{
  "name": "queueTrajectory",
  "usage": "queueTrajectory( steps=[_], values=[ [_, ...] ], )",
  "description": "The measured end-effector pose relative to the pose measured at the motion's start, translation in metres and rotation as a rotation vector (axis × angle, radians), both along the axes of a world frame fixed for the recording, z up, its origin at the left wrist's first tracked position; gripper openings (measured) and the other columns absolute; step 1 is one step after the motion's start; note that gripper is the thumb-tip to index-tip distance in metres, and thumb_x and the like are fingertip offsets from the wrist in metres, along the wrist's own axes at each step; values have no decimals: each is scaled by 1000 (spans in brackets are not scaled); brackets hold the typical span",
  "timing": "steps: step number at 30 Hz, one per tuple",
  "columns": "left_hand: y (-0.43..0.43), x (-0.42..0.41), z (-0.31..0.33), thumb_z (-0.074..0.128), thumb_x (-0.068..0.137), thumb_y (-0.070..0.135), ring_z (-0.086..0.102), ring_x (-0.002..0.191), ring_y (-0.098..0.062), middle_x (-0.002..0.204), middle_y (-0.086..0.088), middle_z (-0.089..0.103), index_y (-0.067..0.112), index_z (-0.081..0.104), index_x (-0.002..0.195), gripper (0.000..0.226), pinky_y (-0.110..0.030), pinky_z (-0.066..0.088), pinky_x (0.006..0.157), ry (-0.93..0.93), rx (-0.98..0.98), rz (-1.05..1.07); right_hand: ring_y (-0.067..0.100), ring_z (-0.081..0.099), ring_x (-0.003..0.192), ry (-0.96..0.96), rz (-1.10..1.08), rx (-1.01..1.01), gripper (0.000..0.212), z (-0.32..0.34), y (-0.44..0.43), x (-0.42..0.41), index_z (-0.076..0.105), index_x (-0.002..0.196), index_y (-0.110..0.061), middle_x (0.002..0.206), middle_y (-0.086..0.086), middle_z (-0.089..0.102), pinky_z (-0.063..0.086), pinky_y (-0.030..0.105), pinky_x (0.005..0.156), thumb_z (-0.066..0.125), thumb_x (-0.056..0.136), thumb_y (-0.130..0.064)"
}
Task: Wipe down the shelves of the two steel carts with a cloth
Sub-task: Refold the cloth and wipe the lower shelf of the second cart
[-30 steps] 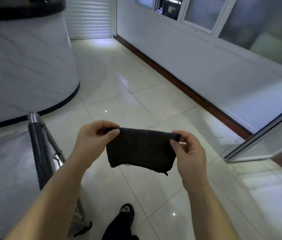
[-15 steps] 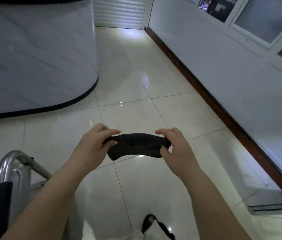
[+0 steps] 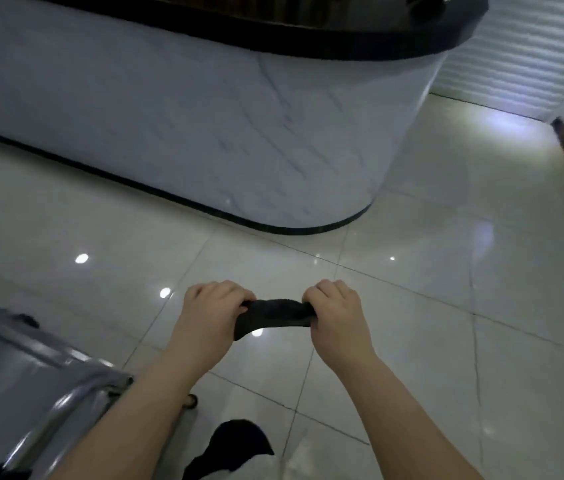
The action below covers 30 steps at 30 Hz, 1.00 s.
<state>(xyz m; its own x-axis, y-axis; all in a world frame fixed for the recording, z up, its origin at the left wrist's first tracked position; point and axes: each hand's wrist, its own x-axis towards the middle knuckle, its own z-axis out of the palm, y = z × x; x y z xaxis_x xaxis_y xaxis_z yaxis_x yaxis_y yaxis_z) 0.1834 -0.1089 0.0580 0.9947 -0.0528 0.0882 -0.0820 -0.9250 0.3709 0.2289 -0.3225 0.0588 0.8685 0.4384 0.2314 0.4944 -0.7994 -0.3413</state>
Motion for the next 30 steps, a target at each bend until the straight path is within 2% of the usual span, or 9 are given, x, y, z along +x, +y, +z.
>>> queueTrajectory(
  steps=[2, 4, 7, 13, 16, 18, 21, 25, 30],
  values=[
    [19, 26, -9, 61, 81, 3, 59, 86, -16, 92, 12, 61, 29, 68, 101, 33, -31, 32, 76, -13, 21, 117, 24, 50, 68, 28, 83, 13, 36, -2, 27, 50, 62, 74, -9, 75, 3, 57, 43, 37, 60, 67, 53, 19],
    [40, 54, -19, 72, 65, -6, 61, 83, -20, 94, 5, 64, 23, 69, 110, 53, -35, 38, 75, -52, -1, 203, 24, 50, 72, 88, 150, 41, 33, -4, 58, 98, 63, 75, -10, 78, 1, 58, 42, 36, 65, 65, 56, 18],
    [77, 100, -41, 77, 54, -6, 60, 83, -25, 95, -5, 62, 17, 66, 119, 69, -36, 38, 73, -50, 3, 242, 16, 42, 81, 138, 233, 30, 29, -8, 110, 169, 60, 77, -14, 82, -6, 53, 31, 26, 70, 59, 67, 13],
    [153, 201, -54, 67, 72, 14, 51, 97, -21, 106, 0, 54, 28, 60, 117, 47, -28, 26, 80, 35, -22, 427, 13, 36, 84, 197, 467, -117, 25, -5, 213, 286, 46, 80, -23, 84, -11, 42, 26, 24, 72, 53, 73, 0],
    [194, 231, -52, 67, 69, 9, 50, 92, -19, 102, 4, 53, 32, 61, 112, 49, -28, 25, 79, 9, -5, 573, 12, 37, 87, 180, 632, -177, 20, -4, 261, 331, 49, 90, -28, 89, -12, 43, 35, 27, 76, 63, 77, -23],
    [222, 244, -51, 66, 63, 0, 52, 86, -19, 96, 5, 54, 33, 64, 106, 54, -30, 26, 79, -25, -26, 674, 16, 40, 89, 150, 728, -185, 25, -4, 298, 355, 59, 100, -25, 90, -8, 48, 37, 31, 78, 71, 80, -36],
    [265, 262, -52, 62, 67, -4, 53, 86, -17, 94, 8, 52, 37, 65, 104, 55, -30, 25, 79, -31, -24, 826, 26, 49, 79, 79, 855, -151, 19, -10, 362, 387, 70, 96, -18, 81, 1, 54, 41, 39, 72, 74, 83, -31],
    [319, 278, -51, 63, 75, 2, 53, 87, -19, 95, 9, 55, 39, 66, 106, 49, -31, 24, 75, -60, -38, 1117, 27, 52, 70, 5, 1040, -92, 16, -18, 459, 424, 71, 83, -18, 76, 2, 53, 41, 39, 61, 83, 73, -22],
    [345, 287, -50, 59, 84, -1, 56, 94, -24, 99, 4, 59, 27, 67, 113, 42, -40, 41, 82, -192, -198, 1496, 26, 56, 69, 45, 1401, -47, 12, -23, 572, 443, 72, 80, -15, 80, 2, 61, 39, 34, 71, 81, 73, -12]
  ],
)
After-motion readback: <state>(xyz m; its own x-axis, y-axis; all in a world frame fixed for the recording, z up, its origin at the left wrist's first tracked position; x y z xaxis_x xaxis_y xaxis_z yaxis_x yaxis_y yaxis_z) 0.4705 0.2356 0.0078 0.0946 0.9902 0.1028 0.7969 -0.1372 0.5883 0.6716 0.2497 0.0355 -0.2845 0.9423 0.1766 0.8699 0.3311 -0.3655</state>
